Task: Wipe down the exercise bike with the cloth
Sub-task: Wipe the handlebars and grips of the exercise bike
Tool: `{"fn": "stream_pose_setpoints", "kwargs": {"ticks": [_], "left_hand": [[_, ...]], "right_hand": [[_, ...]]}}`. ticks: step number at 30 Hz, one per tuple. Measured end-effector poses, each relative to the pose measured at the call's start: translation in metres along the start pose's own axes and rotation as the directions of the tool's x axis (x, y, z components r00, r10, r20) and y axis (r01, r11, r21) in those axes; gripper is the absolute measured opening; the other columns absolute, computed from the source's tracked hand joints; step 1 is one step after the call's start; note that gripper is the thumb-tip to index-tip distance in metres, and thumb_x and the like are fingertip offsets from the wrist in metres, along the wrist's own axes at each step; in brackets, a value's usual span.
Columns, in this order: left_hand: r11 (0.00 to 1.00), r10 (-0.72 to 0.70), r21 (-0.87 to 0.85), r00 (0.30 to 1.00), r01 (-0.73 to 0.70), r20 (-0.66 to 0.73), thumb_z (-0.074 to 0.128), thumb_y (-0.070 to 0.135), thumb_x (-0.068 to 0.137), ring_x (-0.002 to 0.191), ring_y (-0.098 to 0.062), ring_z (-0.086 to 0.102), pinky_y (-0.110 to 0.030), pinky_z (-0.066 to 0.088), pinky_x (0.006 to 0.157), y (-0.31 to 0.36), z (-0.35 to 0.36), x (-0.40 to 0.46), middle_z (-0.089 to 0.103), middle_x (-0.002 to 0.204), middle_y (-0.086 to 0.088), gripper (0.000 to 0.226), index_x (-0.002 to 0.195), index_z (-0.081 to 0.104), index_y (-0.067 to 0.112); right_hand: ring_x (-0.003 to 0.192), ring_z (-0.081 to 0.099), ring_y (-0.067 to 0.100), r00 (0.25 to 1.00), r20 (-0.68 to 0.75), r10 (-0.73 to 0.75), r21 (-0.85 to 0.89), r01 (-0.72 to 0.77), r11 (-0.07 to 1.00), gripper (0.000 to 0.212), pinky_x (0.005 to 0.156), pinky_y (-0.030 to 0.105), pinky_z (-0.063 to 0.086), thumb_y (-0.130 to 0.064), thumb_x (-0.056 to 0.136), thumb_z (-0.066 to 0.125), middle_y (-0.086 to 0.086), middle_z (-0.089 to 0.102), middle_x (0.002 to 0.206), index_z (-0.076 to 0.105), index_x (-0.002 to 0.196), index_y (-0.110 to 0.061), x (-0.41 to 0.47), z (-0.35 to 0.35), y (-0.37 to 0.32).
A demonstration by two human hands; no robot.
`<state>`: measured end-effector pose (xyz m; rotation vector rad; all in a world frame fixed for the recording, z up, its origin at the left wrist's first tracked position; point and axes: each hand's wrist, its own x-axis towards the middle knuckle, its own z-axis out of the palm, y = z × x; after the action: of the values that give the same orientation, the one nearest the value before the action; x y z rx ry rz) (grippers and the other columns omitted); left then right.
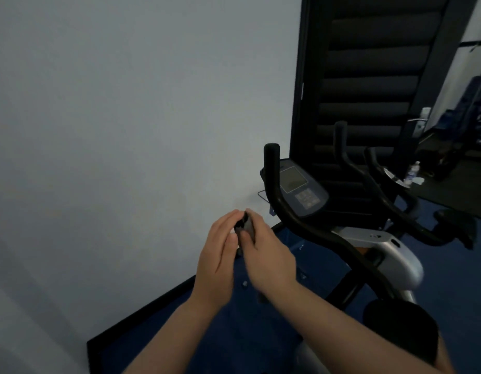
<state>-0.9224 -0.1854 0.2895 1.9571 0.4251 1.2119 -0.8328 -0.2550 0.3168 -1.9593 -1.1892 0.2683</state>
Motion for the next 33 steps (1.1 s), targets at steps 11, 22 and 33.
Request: {"fn": "stream_pose_setpoints", "kwargs": {"ticks": [11,22,33], "left_hand": [[1.0,0.025,0.002,0.999,-0.025,0.039,0.025,0.04,0.103,0.139,-0.01,0.035,-0.015,0.026,0.111,-0.015,0.007,-0.005,0.039,0.146,0.021,0.039,0.14,0.036,0.045],[0.997,-0.04,0.06,0.999,0.04,-0.015,0.021,0.043,0.103,0.141,-0.012,0.033,-0.022,0.024,0.115,-0.008,0.012,-0.01,0.037,0.148,0.02,0.043,0.143,0.035,0.036],[0.991,-0.133,0.011,0.984,0.135,-0.119,0.021,0.048,0.099,0.139,-0.003,0.033,-0.015,0.024,0.112,0.005,0.028,-0.013,0.038,0.146,0.025,0.046,0.141,0.036,0.035]], "right_hand": [[0.09,0.06,0.01,0.996,-0.093,0.007,-0.079,-0.014,0.997,0.037,0.069,0.03,0.039,-0.046,0.103,0.017,-0.017,0.056,0.095,0.048,0.116,-0.031,0.006,0.004,-0.003],[0.099,0.056,0.008,0.991,-0.017,-0.129,-0.264,0.121,0.957,0.045,0.078,0.028,0.049,-0.044,0.101,0.019,-0.009,0.051,0.123,0.028,0.144,-0.031,-0.021,0.0,0.021],[0.103,0.052,0.009,0.972,0.057,-0.23,-0.355,0.235,0.905,0.051,0.078,0.029,0.05,-0.044,0.102,0.022,-0.008,0.047,0.125,0.015,0.149,-0.027,-0.032,-0.004,0.035]]}}
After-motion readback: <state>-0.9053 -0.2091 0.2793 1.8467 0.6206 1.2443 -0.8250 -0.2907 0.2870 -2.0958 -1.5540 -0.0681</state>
